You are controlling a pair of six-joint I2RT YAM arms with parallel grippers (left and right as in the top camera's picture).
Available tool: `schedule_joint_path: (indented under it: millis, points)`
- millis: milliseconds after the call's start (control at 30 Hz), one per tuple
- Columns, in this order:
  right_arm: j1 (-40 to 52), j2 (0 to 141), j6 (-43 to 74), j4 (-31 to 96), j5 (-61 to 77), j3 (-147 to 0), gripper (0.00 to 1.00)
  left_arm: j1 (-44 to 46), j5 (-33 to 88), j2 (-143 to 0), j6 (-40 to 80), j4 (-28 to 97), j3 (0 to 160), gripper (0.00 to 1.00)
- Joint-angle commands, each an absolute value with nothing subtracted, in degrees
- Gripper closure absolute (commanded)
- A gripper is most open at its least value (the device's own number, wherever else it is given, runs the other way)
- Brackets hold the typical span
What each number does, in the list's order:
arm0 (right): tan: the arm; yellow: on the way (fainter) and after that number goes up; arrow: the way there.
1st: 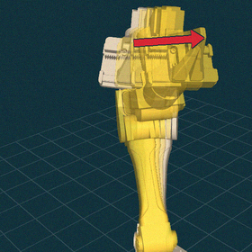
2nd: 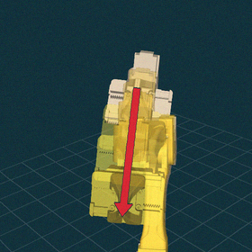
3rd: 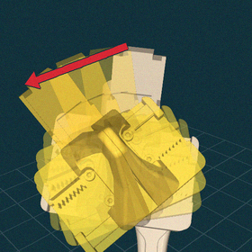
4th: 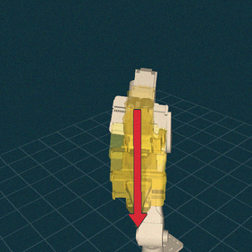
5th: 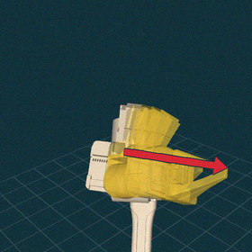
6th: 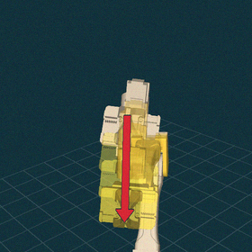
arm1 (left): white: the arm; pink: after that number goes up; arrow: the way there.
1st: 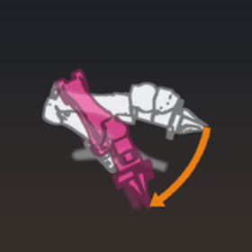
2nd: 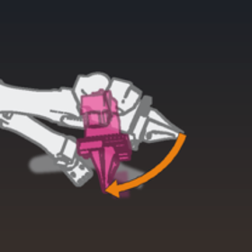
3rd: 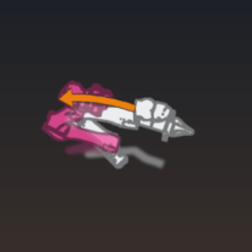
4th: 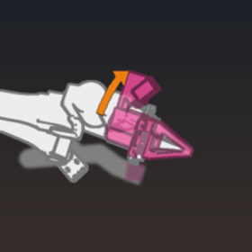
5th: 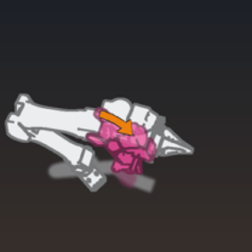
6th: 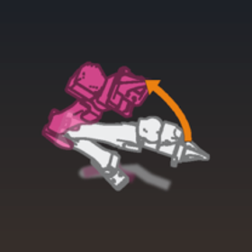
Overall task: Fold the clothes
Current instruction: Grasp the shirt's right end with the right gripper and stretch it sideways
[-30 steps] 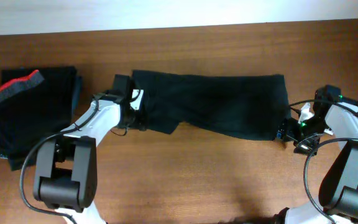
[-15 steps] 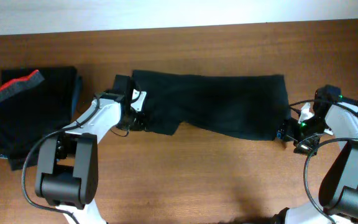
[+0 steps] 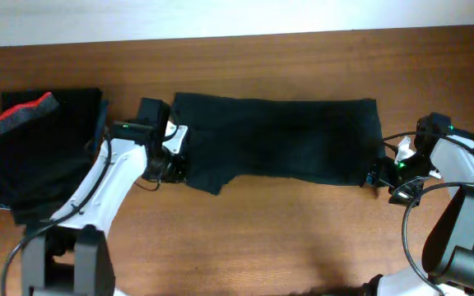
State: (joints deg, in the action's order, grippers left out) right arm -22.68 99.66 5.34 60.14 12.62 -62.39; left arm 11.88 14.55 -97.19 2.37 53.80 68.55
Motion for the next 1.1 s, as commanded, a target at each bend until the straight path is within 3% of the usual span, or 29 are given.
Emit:
schedule_joint_path:
  millis: [0,300,767,1067]
  points:
    - [-22.48,99.79,4.75,60.14,13.13,-62.02,0.19,11.94,14.22,-96.25,1.91,58.33,68.73,0.99]
    - [-22.48,99.81,4.75,56.93,13.10,-62.02,0.19,11.94,14.22,-96.23,1.91,66.15,68.71,0.99]
    - [-22.48,102.72,4.75,51.37,10.96,-62.02,0.20,11.99,14.20,-96.25,2.31,65.58,68.66,0.99]
    - [-22.57,103.83,4.78,48.75,3.62,-62.02,0.28,11.99,14.17,-96.25,2.31,64.45,68.66,0.98]
